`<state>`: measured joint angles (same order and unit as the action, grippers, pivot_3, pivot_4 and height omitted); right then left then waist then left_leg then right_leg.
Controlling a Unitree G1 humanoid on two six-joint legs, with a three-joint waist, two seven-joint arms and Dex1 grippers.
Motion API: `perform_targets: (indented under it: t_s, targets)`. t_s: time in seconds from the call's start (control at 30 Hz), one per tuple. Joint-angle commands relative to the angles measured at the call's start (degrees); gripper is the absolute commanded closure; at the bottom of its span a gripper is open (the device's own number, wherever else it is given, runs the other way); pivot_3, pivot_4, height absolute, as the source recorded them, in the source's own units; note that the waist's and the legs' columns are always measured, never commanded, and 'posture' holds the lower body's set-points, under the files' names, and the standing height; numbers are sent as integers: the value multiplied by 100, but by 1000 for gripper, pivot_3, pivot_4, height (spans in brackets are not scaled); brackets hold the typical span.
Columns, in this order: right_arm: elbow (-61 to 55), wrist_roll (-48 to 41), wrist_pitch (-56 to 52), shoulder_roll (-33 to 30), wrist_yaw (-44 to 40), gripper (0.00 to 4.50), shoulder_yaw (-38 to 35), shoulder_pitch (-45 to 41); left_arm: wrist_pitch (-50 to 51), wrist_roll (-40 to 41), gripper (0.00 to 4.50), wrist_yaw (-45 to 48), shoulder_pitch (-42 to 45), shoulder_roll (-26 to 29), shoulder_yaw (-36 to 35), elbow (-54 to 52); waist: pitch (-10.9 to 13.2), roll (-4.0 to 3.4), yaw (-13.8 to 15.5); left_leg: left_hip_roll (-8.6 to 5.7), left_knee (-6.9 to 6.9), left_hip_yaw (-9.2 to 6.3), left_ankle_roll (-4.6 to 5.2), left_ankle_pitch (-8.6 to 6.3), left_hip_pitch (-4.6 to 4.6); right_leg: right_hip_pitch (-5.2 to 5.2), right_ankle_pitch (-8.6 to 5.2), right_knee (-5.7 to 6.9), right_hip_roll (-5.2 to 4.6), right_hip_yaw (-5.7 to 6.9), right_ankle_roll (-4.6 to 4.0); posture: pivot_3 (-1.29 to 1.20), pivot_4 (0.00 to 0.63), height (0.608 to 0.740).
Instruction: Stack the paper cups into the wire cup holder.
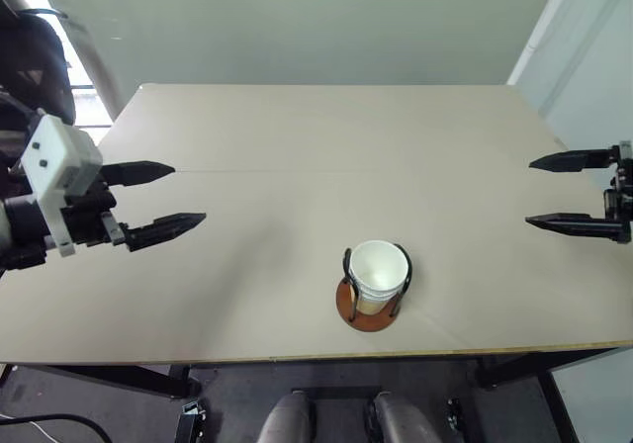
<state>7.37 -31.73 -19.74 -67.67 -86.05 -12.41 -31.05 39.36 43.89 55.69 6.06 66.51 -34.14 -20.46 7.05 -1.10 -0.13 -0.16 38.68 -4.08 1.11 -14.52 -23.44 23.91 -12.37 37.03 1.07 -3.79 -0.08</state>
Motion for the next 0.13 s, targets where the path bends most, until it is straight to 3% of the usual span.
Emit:
perform_targets:
  t_s: [0.03,0.13]
  targets:
    - [158,114,19,-2,6,0,55,-291,75,-8,37,-96,0,-45,-251,-200,0,0,4,0,-4,0,-1,0,0,1,0,-1,0,0,0,0,150,740]
    - [277,198,-12,10,-7,0,127,-431,115,5,37,-110,8,-90,-260,-246,0,0,6,0,-13,-1,-4,-3,1,2,1,-3,-1,1,1,0,150,740]
